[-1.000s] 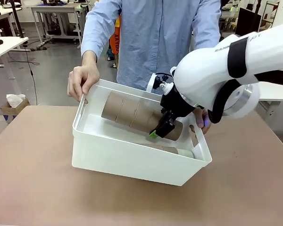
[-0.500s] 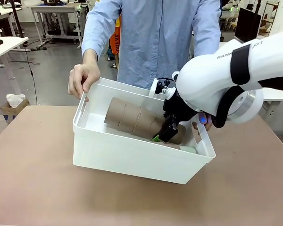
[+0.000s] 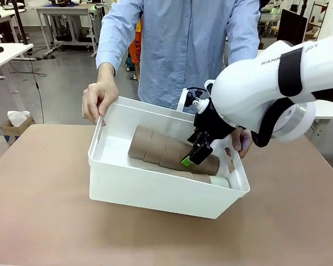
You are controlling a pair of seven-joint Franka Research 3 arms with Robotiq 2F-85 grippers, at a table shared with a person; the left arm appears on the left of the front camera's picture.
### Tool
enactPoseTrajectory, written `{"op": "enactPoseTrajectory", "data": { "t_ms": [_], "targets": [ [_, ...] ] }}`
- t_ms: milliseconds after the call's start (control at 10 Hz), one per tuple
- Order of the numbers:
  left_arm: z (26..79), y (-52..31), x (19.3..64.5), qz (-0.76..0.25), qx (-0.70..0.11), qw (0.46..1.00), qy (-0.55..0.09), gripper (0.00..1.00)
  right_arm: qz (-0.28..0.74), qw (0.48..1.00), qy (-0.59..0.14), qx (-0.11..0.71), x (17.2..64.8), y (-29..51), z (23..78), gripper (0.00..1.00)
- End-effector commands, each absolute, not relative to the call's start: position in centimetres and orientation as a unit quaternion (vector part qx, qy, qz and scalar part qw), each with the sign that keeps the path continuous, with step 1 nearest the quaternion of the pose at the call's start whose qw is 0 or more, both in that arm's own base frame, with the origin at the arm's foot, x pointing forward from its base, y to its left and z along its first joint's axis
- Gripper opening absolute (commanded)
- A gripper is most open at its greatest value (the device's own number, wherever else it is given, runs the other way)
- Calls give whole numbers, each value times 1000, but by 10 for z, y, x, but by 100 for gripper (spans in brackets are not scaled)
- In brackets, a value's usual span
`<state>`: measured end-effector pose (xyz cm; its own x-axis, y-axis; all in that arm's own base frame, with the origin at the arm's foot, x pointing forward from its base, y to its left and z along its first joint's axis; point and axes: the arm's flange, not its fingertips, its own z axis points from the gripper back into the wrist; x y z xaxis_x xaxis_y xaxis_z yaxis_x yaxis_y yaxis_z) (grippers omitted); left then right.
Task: Stack the cups and store them in the basket.
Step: Place the stack of Reusable plastic cups into the Pantry Basket.
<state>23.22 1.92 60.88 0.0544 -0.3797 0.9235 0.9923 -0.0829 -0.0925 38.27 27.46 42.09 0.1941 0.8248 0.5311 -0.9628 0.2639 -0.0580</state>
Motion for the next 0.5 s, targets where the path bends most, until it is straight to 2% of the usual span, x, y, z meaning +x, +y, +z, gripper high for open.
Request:
{"op": "enactPoseTrajectory", "data": {
  "t_ms": [0,400],
  "targets": [
    [611,17,232,-593,-441,572,-356,100,592,752,-242,157,368,258,438,100],
    [611,17,232,-593,-441,572,-356,100,581,728,-285,225,347,199,515,100]
  ]
}}
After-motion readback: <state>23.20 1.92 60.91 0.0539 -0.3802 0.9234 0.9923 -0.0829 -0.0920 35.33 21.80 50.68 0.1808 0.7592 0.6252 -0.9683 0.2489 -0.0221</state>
